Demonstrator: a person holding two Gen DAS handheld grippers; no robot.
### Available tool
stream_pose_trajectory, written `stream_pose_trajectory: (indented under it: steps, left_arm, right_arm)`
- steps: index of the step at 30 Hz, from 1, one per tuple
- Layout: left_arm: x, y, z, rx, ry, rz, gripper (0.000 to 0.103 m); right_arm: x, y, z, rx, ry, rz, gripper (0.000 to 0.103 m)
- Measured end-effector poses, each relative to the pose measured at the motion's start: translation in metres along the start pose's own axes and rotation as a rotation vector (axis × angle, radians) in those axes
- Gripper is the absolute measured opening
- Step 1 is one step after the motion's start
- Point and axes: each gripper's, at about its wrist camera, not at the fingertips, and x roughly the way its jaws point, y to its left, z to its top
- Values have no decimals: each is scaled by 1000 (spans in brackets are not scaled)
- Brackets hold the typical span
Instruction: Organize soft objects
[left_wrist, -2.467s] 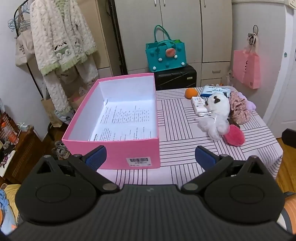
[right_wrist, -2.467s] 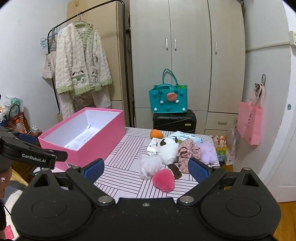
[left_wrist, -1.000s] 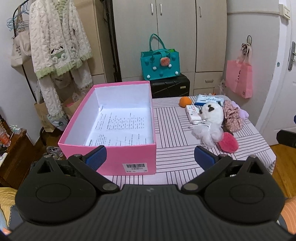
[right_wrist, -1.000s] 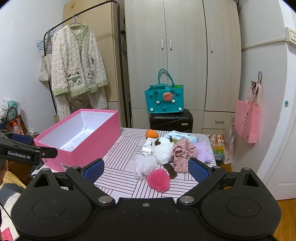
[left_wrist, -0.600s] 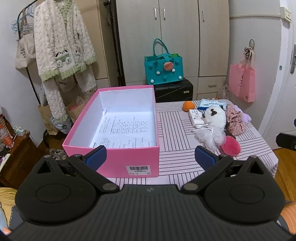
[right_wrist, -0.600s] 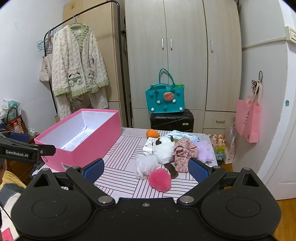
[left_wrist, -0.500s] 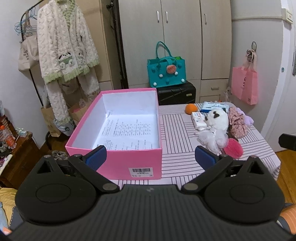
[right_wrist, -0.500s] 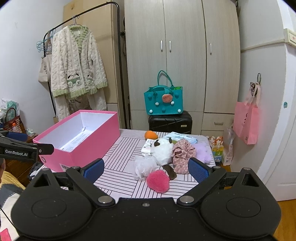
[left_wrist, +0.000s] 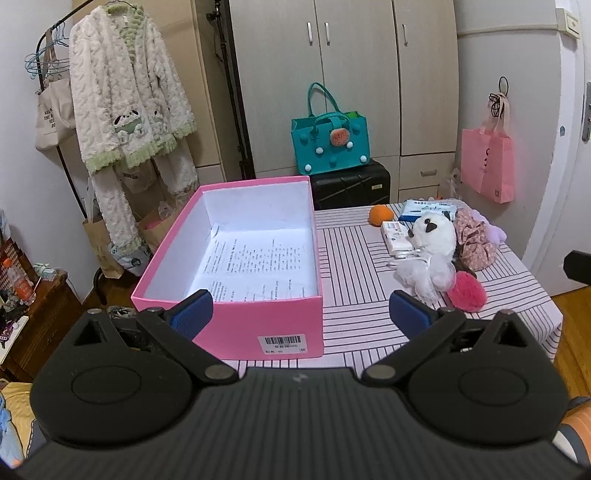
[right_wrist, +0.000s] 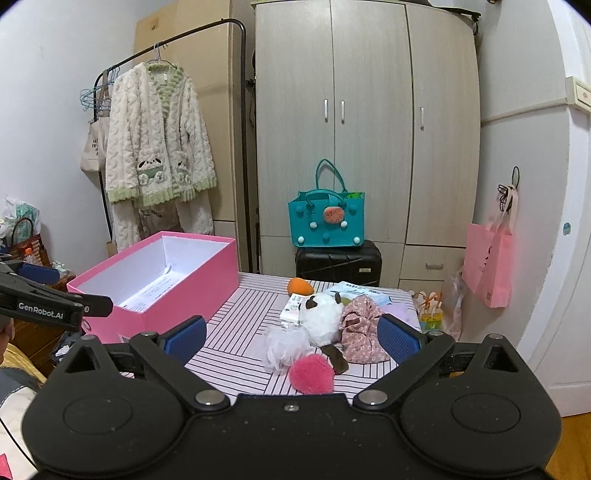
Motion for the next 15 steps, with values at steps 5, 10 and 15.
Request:
stream_pose_trajectory:
  steps: [5,10,15]
  left_arm:
    - [9,-4,2,16,33,-14,103]
    - [26,-9,6,9,62,-55,103]
    - [51,-18,14,-11,102,-105,103]
  right_arm:
    - [8,-7,-7,-20,-4,2,101]
    - [23,-15,-19,-45,-15,10,101]
    - [40,-32,-32,-19,-22,73,101]
